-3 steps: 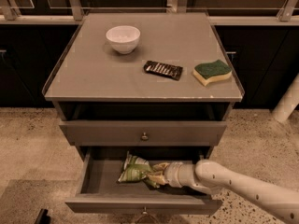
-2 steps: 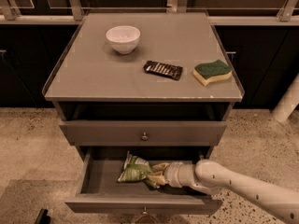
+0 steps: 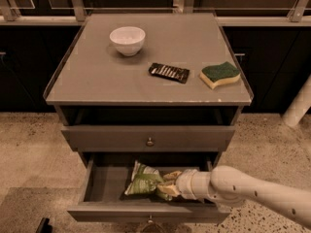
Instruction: Pick green jalapeno chip bag from middle drawer and place on counter
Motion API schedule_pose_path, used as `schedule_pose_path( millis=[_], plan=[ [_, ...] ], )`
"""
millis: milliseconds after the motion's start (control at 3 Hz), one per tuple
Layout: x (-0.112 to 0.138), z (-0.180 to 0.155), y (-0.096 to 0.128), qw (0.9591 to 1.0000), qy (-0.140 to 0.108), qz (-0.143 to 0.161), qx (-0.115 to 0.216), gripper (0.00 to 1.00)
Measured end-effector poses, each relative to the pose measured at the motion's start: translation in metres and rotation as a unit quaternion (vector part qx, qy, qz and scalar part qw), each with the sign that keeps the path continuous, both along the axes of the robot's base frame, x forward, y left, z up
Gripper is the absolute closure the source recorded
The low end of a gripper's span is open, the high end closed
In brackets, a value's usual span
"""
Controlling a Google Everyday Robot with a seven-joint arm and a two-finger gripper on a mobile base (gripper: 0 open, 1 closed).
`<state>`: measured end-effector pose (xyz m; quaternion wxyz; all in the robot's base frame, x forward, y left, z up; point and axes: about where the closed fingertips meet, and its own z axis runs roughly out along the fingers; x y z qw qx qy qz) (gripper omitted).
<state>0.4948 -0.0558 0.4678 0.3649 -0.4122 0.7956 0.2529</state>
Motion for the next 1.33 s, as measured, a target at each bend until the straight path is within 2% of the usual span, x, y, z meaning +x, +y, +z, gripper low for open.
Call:
schedule_pose_path(
  millis=[333, 667, 1000, 1333],
  plan=[
    [-0.04, 0.047, -0.005, 0.9995, 0.011, -0.021, -0.023, 1.0],
    [-0.06, 0.104, -0.011, 0.9986, 0.001, -0.027, -0.045, 1.0],
    [-0.055, 0.124, -0.015, 0.9975, -0.021, -0.026, -0.062, 1.0],
    [-0.055, 0.124, -0.015, 0.9975, -0.021, -0.026, -0.062, 1.0]
  ],
)
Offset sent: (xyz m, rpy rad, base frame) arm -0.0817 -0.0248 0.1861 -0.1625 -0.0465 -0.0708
